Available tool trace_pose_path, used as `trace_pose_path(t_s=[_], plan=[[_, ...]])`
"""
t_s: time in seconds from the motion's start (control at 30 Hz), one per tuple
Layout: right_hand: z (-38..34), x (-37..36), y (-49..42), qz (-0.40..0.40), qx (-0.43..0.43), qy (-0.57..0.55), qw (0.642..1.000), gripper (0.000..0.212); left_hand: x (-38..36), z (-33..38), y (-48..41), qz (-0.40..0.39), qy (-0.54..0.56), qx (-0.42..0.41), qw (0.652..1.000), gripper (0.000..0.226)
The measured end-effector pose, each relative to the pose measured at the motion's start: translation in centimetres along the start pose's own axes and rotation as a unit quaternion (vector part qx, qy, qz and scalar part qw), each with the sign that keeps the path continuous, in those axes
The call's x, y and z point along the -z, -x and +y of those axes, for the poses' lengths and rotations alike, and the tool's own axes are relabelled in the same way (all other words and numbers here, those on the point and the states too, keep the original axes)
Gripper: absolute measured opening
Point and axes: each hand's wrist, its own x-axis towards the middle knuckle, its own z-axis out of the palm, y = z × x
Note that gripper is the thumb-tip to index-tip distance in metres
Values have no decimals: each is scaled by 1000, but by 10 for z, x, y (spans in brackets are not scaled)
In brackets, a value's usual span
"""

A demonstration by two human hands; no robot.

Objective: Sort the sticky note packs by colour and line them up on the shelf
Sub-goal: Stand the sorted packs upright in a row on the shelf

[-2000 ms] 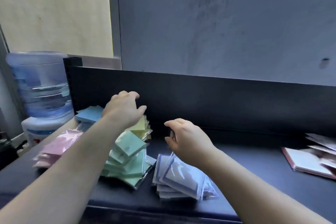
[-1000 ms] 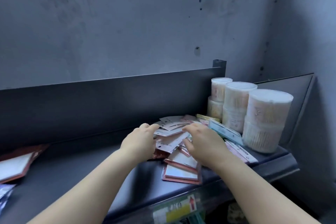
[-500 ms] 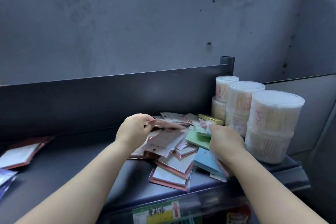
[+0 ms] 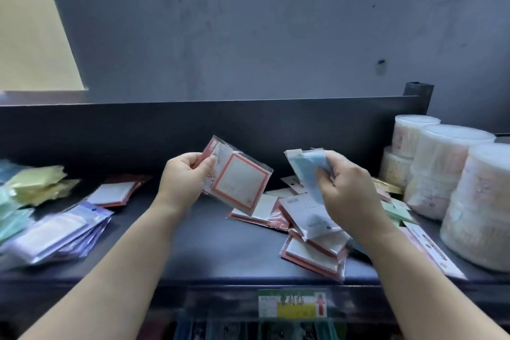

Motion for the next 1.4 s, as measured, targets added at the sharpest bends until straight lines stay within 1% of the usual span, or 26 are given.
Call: trace_pose_path(t_s=[0.07,0.17,0.27,0.33,0.4,0.47,0.57,0.67,0.73,0.83,0.9,1.03,1.13,1.23,1.4], plan=[[-13,-12,-1,-10,-23,-88,996,22,21,-4,2,14,21,25,999,9],[-33,-35,-3,-32,-59,-190,979,21,54,-11,2,12,36,65,997,4],[-53,-63,-4,-56,-74,-226,970,22,85,-21,0,1,19,95,995,4],[-65,-84,-5,-64,-69,-218,972,24,102,-29,-6,-25,-28,92,995,4],[-78,-104,-6,-66,-68,-214,972,24,115,-34,-16,-65,-99,80,990,6],[-91,-123,-7,-62,-79,-224,969,24,124,-35,-29,-111,-184,66,974,11],[-106,-148,-8,-49,-100,-230,967,23,131,-39,-52,-168,-297,31,939,12],[-116,-166,-10,-41,-122,-235,964,22,134,-45,-73,-194,-348,15,917,13],[-122,-175,-10,-36,-126,-222,966,23,135,-48,-87,-204,-359,4,911,16],[-131,-186,-9,-24,-117,-188,975,26,134,-52,-107,-183,-335,-14,924,38],[-139,-193,-9,-19,-108,-173,979,29,137,-53,-113,-166,-314,-26,934,47],[-164,-215,-8,-37,-90,-163,982,35,159,-50,-100,-195,-316,-59,927,48],[-189,-240,-10,-60,-60,-148,985,38,195,-42,-81,-184,-328,-81,923,43],[-217,-271,-12,-86,-27,-145,985,39,246,-38,-60,-136,-380,-109,908,39],[-268,-322,-13,-130,29,-157,978,39,332,-52,-43,-13,-379,-88,921,48]])
